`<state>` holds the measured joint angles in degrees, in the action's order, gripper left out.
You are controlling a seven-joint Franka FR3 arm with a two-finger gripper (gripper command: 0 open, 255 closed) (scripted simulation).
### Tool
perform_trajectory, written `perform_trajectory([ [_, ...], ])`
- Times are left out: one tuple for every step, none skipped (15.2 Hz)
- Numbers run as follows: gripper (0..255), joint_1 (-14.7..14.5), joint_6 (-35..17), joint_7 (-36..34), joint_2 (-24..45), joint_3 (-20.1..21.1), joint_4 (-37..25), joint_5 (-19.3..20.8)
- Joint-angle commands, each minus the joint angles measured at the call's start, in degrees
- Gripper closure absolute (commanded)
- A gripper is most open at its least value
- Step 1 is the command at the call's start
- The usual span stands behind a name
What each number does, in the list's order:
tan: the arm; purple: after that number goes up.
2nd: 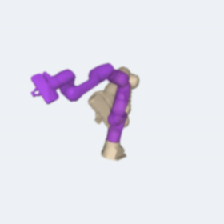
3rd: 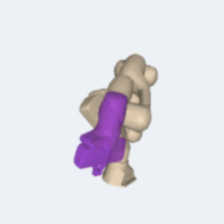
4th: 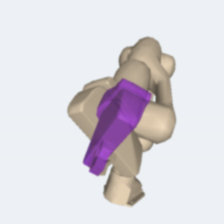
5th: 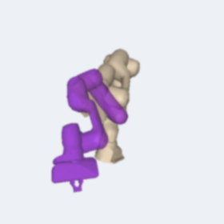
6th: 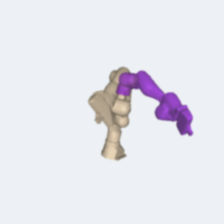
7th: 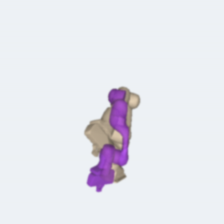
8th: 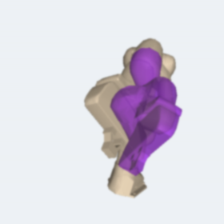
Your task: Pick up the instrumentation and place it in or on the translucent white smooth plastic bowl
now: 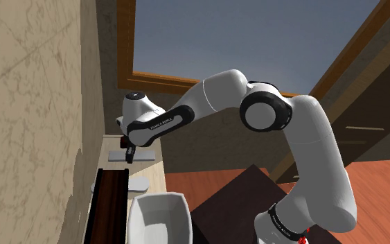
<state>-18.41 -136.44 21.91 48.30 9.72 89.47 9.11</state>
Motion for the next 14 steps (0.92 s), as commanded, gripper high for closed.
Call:
perform_trajectory([
  [255,0.0,0.0,0.0,0.1,0.0,0.0,0.0],
  [255,0.1,0.4,0.0,-0.5,0.1,0.2,-0.1],
  [255,0.1,0.8,0.1,-1.1,0.2,0.4,-0.2],
  [255,0.2,1.2,0.1,-1.7,0.2,0.5,-0.2],
  [255,0.3,1.7,0.1,-2.3,0.3,0.7,-0.3],
  [255,0.3,2.1,0.2,-2.8,0.4,0.8,-0.4],
  [255,0.4,2.5,0.2,-3.4,0.5,0.9,-0.5],
  [255,0.4,3.0,0.2,-4.0,0.6,1.1,-0.6],
  [255,0.5,3.4,0.3,-4.5,0.7,1.2,-0.7],
  [255,0.6,3.9,0.3,-5.0,0.7,1.2,-0.7],
  [255,0.6,4.3,0.4,-5.6,0.8,1.3,-0.8],
  [255,0.7,4.8,0.4,-6.1,0.9,1.4,-0.9],
  [255,0.7,5.3,0.4,-6.6,1.0,1.4,-1.0],
  [255,0.8,5.8,0.5,-7.1,1.0,1.4,-1.1],
])
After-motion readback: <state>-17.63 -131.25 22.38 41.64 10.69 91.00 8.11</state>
